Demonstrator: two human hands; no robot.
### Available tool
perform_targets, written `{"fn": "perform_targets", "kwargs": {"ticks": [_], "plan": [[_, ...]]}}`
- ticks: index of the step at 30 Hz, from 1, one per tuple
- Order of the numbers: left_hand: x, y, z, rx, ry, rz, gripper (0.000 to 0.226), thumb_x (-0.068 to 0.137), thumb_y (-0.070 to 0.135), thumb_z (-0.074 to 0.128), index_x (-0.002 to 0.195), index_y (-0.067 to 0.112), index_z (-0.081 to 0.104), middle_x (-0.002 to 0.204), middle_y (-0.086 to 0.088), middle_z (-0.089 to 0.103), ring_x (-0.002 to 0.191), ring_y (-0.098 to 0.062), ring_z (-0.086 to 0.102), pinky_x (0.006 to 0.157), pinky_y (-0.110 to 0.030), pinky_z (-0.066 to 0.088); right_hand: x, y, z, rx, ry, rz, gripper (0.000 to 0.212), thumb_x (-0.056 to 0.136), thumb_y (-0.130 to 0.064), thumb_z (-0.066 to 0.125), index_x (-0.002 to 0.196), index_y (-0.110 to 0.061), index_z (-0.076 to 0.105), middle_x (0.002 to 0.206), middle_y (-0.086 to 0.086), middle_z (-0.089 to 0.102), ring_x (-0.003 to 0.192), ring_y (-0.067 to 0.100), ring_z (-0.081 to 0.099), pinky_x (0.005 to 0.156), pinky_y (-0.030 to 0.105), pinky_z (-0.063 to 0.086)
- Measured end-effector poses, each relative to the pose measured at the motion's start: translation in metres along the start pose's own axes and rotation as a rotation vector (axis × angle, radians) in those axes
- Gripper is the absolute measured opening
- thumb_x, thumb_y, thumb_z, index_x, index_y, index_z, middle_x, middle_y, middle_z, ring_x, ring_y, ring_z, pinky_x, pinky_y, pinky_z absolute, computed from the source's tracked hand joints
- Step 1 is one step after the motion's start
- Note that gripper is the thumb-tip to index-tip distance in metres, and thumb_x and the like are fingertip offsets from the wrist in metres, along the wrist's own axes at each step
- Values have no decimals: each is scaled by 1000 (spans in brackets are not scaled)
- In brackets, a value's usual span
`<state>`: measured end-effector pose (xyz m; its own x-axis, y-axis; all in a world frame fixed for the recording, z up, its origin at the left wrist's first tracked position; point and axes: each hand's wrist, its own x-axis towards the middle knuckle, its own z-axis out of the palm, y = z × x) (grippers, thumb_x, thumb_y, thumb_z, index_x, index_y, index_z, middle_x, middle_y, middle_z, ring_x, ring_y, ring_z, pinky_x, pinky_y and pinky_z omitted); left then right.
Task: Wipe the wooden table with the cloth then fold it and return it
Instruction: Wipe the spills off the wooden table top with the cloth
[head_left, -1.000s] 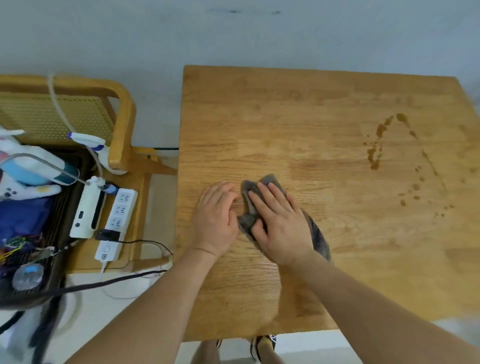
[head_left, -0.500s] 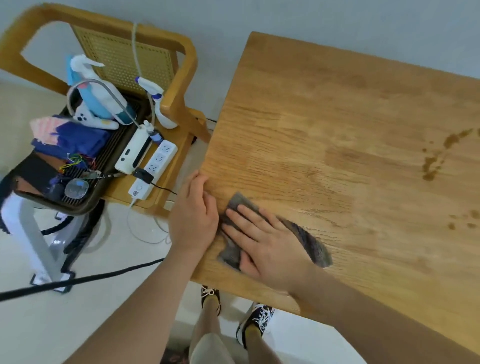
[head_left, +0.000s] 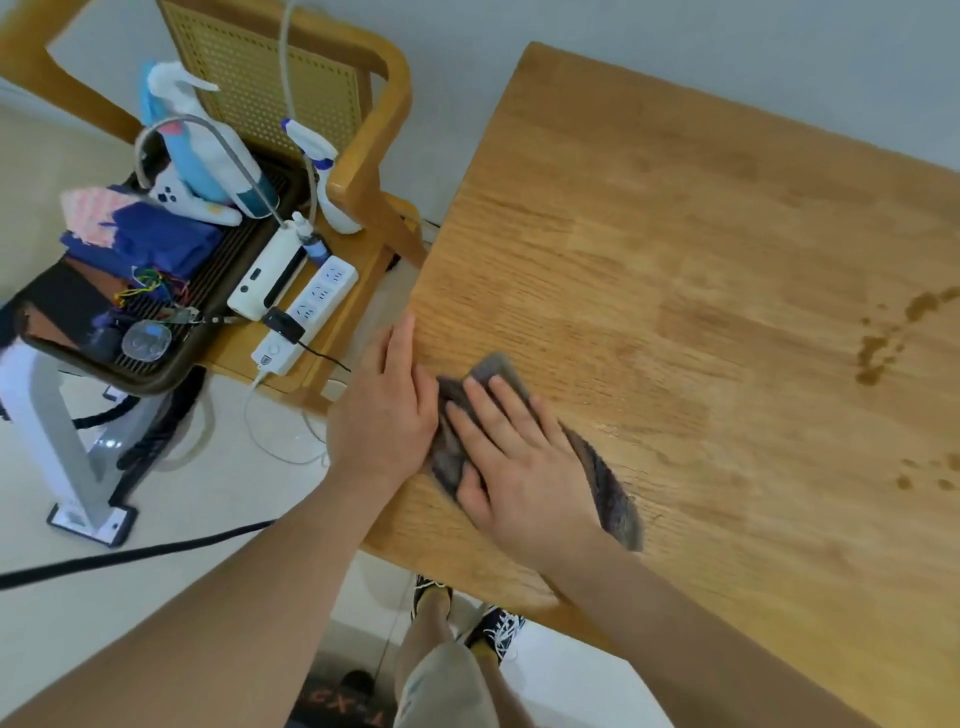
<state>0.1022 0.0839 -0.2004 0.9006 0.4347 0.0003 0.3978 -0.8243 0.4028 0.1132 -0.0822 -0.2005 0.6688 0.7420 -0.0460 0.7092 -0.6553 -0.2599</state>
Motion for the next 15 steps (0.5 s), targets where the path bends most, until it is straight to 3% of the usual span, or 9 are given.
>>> {"fn": "perform_targets", "kwargs": {"ticks": [2, 6, 10, 15], "plan": [[2, 2, -1, 6, -15, -4, 53, 97, 37, 28, 148, 23, 24, 138, -4, 44, 102, -18, 56, 66, -34, 52, -6, 29, -7, 15, 36, 0, 51, 93, -37, 44, 141, -21, 51, 153, 1, 40, 144, 19, 30, 116, 48, 26], [3, 5, -1, 47, -41, 22, 54, 98, 33, 30, 149, 16, 22, 136, -9, 43, 101, -20, 54, 66, -35, 53, 7, 119, -34, -23, 169, 524, 59, 93, -43, 33, 146, -20, 43, 156, 4, 33, 146, 22, 26, 118, 48, 22], [4, 8, 1, 102, -69, 13, 54, 97, 30, 32, 147, 12, 21, 138, -15, 40, 113, -28, 51, 84, -44, 52, 46, 135, -43, -11, 175, 786, 63, 94, -42, 26, 152, -19, 30, 161, 5, 21, 149, 25, 14, 120, 49, 12], [10, 17, -4, 204, -164, -7, 61, 94, 27, 31, 149, 6, 17, 151, -22, 25, 136, -36, 30, 113, -54, 24, 75, 81, -26, -28, 165, 537, 57, 95, -38, 33, 149, -18, 38, 158, 5, 30, 147, 27, 24, 119, 49, 17]]}}
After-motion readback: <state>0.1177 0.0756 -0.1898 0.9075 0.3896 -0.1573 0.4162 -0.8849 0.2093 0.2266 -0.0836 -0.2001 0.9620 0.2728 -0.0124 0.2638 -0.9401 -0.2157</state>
